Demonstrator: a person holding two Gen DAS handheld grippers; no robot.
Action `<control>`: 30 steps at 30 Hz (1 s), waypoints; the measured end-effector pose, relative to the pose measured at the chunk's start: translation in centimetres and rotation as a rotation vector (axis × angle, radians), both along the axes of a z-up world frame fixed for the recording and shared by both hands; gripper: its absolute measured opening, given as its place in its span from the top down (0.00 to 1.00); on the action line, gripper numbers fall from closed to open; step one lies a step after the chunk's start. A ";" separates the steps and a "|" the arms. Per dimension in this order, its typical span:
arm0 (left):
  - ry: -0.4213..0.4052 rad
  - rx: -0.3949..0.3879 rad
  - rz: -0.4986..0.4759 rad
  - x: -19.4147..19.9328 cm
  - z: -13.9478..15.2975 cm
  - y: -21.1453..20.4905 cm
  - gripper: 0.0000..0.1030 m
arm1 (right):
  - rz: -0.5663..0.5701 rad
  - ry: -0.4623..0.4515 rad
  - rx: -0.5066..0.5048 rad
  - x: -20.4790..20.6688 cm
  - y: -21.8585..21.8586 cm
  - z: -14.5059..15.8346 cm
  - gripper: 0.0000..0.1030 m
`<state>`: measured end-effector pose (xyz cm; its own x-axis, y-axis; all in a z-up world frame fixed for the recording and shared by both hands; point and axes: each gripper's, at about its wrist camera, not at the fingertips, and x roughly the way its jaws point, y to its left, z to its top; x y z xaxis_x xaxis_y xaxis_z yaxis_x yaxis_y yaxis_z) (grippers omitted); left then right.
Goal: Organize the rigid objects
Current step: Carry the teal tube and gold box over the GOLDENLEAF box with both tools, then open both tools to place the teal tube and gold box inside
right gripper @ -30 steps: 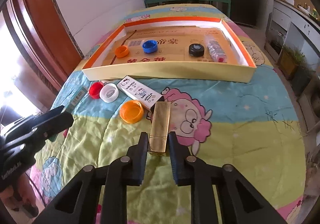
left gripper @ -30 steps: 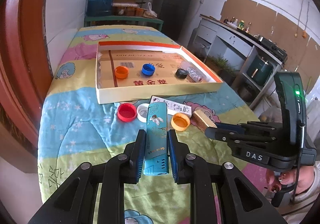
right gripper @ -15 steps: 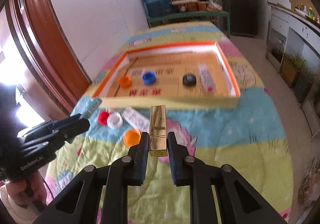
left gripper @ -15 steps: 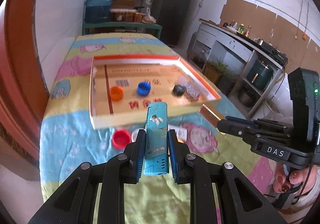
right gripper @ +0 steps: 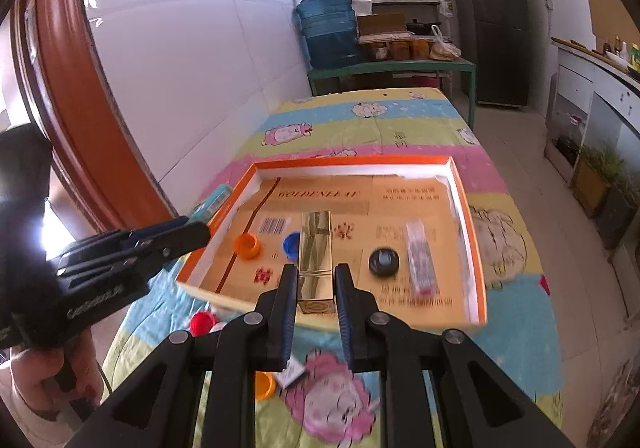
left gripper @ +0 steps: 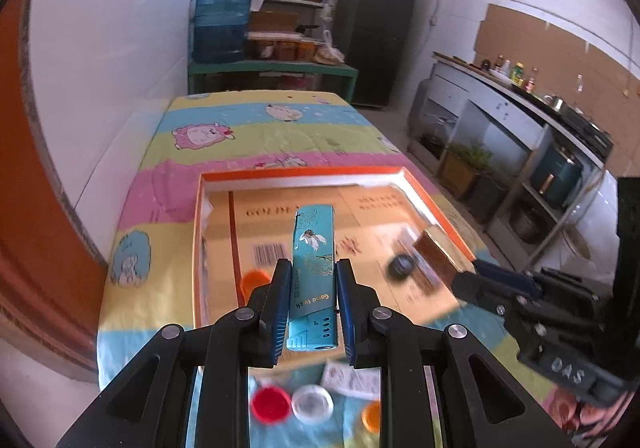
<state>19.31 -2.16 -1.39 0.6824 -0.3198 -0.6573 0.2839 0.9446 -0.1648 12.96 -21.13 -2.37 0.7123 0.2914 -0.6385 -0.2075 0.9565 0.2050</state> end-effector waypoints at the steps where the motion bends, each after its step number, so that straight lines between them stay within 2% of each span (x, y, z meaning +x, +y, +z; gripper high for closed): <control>1: 0.004 0.003 0.006 0.5 -0.2 -0.1 0.78 | 0.004 -0.002 -0.002 0.7 0.1 0.0 0.81; 8: 0.074 0.018 0.052 6.0 -2.3 -0.6 0.78 | 0.017 0.024 -0.030 5.3 0.5 -1.6 0.81; 16: 0.149 0.054 0.064 9.9 -5.1 -1.6 0.78 | 0.032 0.069 -0.046 8.8 1.1 -3.8 0.81; 30: 0.212 0.065 0.060 11.7 -7.9 -2.5 0.78 | 0.051 0.111 -0.055 10.1 1.4 -6.1 0.81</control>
